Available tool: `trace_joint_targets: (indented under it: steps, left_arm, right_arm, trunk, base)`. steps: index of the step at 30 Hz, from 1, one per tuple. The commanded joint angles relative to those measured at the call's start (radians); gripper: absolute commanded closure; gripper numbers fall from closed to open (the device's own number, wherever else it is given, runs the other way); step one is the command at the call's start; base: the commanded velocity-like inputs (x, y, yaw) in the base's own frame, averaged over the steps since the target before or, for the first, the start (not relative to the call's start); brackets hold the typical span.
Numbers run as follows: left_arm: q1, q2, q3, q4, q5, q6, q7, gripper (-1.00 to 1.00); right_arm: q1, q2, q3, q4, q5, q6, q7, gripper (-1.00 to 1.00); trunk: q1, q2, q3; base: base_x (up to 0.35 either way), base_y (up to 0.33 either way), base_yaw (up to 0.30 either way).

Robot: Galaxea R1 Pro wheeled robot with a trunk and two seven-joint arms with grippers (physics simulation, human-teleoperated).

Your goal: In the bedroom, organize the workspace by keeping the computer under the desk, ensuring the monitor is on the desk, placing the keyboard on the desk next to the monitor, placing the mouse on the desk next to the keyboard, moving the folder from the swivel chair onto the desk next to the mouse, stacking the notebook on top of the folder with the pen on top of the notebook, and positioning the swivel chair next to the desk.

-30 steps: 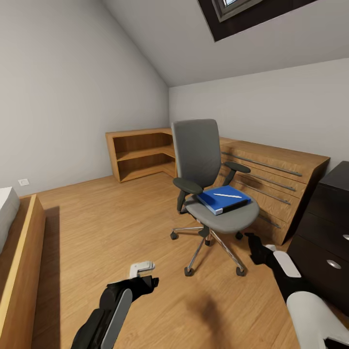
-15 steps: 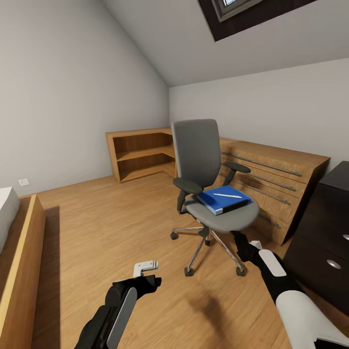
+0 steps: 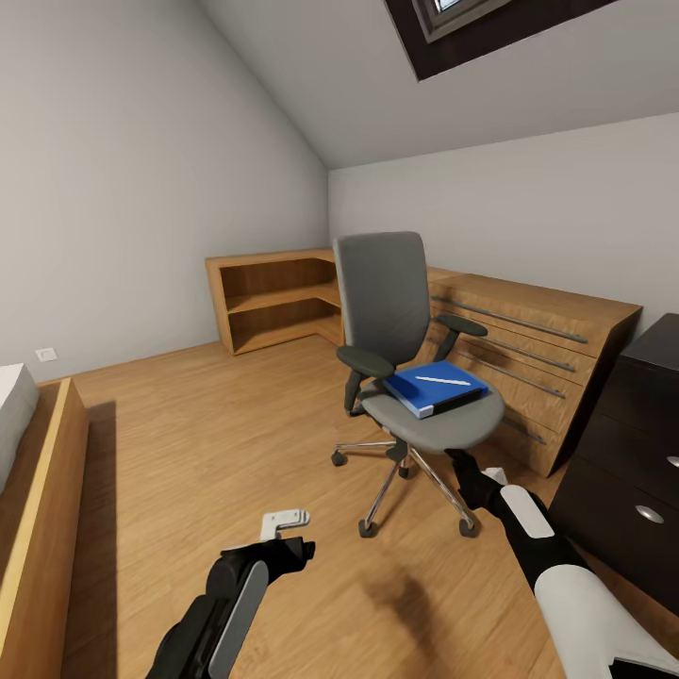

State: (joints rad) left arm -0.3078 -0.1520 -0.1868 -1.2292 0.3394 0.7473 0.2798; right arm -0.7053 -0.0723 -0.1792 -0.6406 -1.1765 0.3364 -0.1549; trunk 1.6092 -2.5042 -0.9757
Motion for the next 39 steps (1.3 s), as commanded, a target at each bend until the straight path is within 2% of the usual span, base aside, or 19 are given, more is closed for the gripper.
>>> trace_joint_targets:
  steps: [1,12,24,39]
  left_arm:
    - [-0.001,0.000,-0.008,-0.001,0.010,0.003,0.010,-1.00]
    - [-0.001,0.000,-0.021,0.002,0.012,0.003,0.012,-1.00]
    - [-0.001,0.000,-0.022,0.006,0.011,0.003,0.012,-1.00]
    - [-0.001,0.000,-0.042,0.007,0.012,0.003,0.012,-1.00]
  right_arm:
    - [0.000,0.000,-0.002,-0.003,-0.009,0.004,-0.007,-1.00]
    - [0.000,-0.003,-0.002,-0.003,-0.009,0.005,-0.007,-1.00]
    - [0.000,-0.004,-0.002,-0.003,-0.009,0.006,-0.006,-1.00]
    - [0.000,-0.006,-0.002,-0.004,-0.009,0.008,-0.006,-1.00]
  trunk:
    - [0.000,0.000,-0.001]
    - [0.000,0.000,-0.001]
    - [0.000,0.000,-0.001]
    - [0.000,0.000,-0.001]
  base:
    - [0.008,0.000,0.000]
    - [0.159,0.000,0.000]
    - [0.034,0.000,0.000]
    - [0.236,0.000,0.000]
